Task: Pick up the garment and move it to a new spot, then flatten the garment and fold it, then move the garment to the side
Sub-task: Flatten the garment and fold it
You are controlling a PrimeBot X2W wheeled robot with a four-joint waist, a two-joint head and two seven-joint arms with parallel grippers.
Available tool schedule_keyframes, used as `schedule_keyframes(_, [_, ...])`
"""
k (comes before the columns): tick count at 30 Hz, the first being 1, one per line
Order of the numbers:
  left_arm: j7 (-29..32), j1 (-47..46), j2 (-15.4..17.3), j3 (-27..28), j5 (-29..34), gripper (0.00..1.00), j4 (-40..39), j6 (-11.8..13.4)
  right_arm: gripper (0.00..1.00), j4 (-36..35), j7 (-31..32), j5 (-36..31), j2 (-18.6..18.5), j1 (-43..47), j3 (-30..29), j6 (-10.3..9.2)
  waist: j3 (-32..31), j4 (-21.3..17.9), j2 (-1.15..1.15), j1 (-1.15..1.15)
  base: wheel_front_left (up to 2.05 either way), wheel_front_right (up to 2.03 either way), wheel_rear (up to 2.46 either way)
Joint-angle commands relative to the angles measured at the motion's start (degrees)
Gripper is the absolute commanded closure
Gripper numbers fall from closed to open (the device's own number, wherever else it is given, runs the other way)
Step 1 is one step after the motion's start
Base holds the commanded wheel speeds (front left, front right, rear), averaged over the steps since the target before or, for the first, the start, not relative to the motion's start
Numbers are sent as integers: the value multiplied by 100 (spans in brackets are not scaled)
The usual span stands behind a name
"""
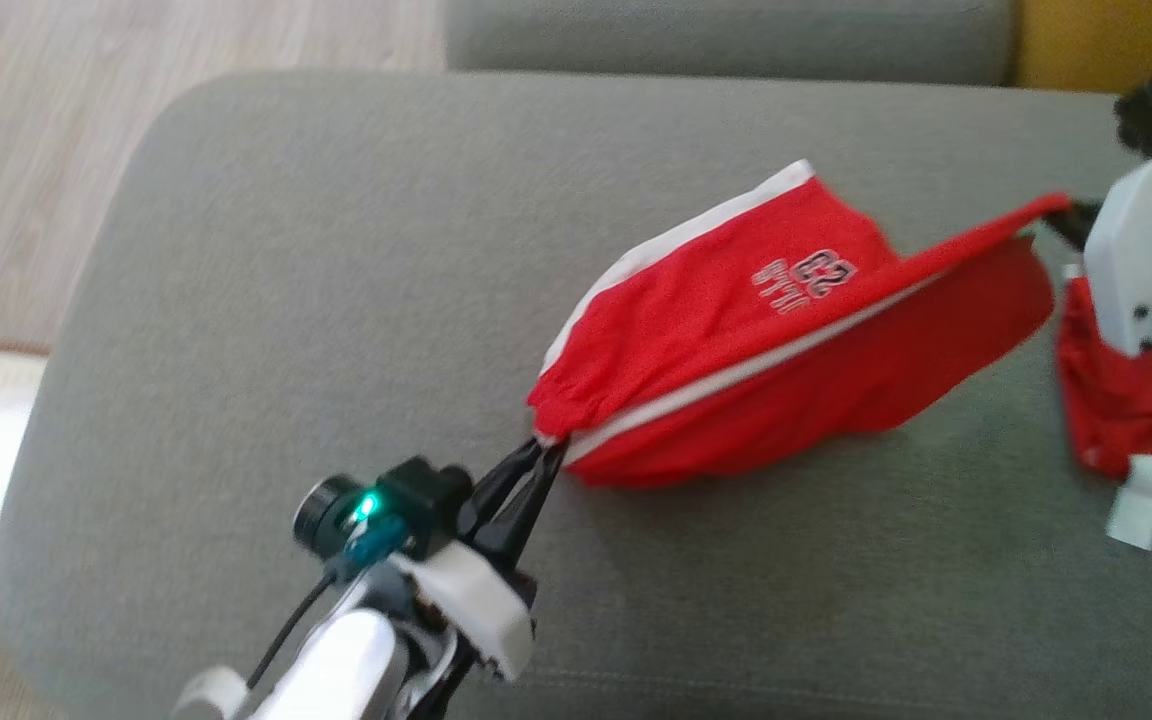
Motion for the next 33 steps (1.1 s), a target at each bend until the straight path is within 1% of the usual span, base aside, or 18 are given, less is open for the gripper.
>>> schedule_keyframes(1, [-71, -388, 12, 236, -48, 100, -73, -10, 100, 32, -77, -146, -84, -301, -57, -4, 295, 298, 0, 0, 0, 0, 0])
schedule_keyframes(7, [-190, -1065, -235, 145, -65, 100, 430, -104, 100, 712, -303, -462, 59, -949, 137, -4, 765, 736, 0, 0, 0, 0, 0])
schedule_keyframes(12, [-298, -1671, -398, 83, -87, 100, 993, -148, 100, 1273, -490, -698, 209, -1426, 322, -4, 1123, 965, 0, 0, 0, 0, 0])
schedule_keyframes(17, [-431, -2150, -513, -55, -131, 100, 1540, -185, 100, 1741, -560, -954, 318, -1758, 743, -4, 1382, 1078, 0, 0, 0, 0, 0])
schedule_keyframes(24, [-632, -2634, -591, -300, -215, 100, 2179, -178, 100, 2328, -848, -1029, 552, -2065, 1019, -4, 1638, 1126, 0, 0, 0, 0, 0])
schedule_keyframes(25, [-653, -2678, -595, -324, -236, 63, 2269, -157, 0, 2370, -909, -1035, 593, -2085, 1091, -4, 1651, 1121, 0, 0, 0, 0, 0])
schedule_keyframes(26, [-677, -2717, -598, -349, -254, 18, 2348, -137, 0, 2411, -973, -1033, 630, -2106, 1153, -4, 1659, 1111, 0, 0, 0, 0, 0])
schedule_keyframes(27, [-705, -2752, -601, -363, -277, 0, 2416, -110, 0, 2458, -1037, -1021, 667, -2124, 1202, -4, 1662, 1094, 0, 0, 0, 0, 0])
schedule_keyframes(30, [-780, -2820, -605, -405, -344, 0, 2599, -40, 0, 2627, -1257, -950, 758, -2168, 1284, -4, 1619, 1020, 0, 0, 0, 0, 0])
schedule_keyframes(33, [-857, -2860, -607, -410, -382, 0, 2769, 74, 0, 2875, -1667, -851, 841, -2213, 1234, -4, 1462, 899, 0, 0, 0, 0, 0])
